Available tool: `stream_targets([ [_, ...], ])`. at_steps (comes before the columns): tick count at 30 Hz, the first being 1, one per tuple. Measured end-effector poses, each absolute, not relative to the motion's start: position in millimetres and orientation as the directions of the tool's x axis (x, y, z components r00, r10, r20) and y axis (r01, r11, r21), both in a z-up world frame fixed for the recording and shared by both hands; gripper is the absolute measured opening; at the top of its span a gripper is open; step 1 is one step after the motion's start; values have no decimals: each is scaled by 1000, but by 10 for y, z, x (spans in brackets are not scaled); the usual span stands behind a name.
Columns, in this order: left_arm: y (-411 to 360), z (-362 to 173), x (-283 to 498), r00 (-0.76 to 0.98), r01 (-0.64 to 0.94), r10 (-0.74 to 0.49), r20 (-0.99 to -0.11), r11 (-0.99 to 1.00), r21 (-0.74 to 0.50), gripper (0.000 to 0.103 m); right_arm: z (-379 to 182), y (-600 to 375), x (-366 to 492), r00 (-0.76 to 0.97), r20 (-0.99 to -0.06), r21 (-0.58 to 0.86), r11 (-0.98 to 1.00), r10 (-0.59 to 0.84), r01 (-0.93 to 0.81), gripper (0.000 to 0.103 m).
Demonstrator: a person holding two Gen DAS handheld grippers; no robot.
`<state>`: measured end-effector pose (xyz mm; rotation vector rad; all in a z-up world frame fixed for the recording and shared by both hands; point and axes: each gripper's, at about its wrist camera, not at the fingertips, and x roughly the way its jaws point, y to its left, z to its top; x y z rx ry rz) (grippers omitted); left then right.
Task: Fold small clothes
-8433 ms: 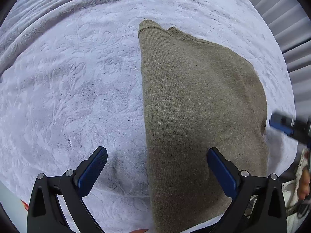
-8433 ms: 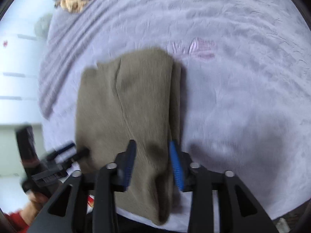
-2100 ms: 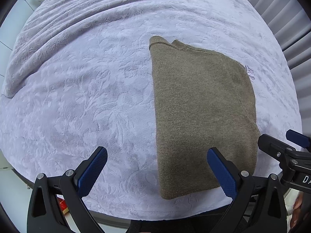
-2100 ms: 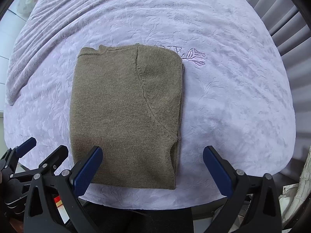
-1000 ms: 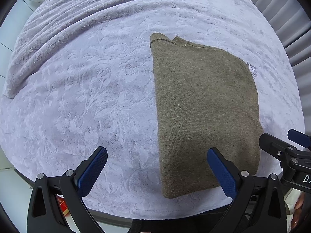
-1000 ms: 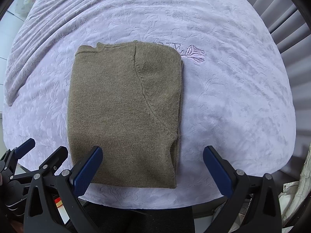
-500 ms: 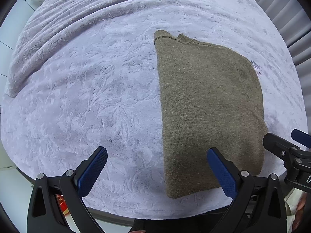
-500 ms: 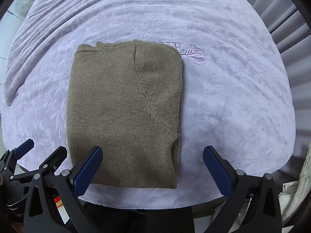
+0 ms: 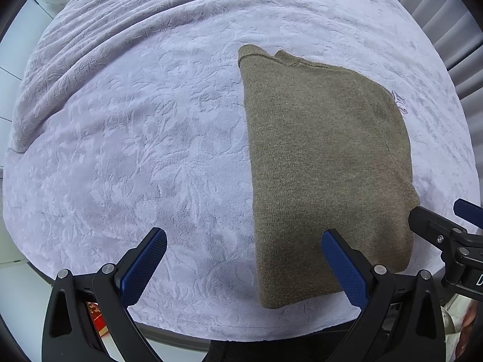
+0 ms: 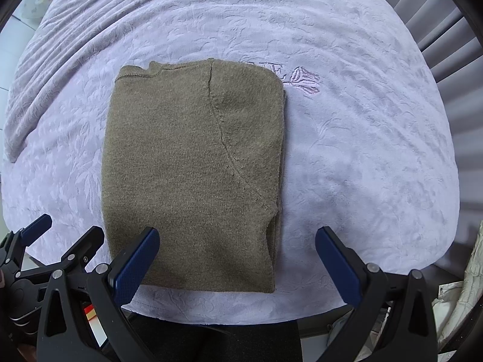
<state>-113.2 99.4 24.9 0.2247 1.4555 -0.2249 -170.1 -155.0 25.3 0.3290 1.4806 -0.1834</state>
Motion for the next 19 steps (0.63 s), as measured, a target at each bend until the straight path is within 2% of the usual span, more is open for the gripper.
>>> stream_targets([
  [19, 967, 264, -1115, 124, 293, -16, -992, 956, 22, 103, 219, -1534, -1701, 79, -994, 99, 942, 78, 322, 103],
])
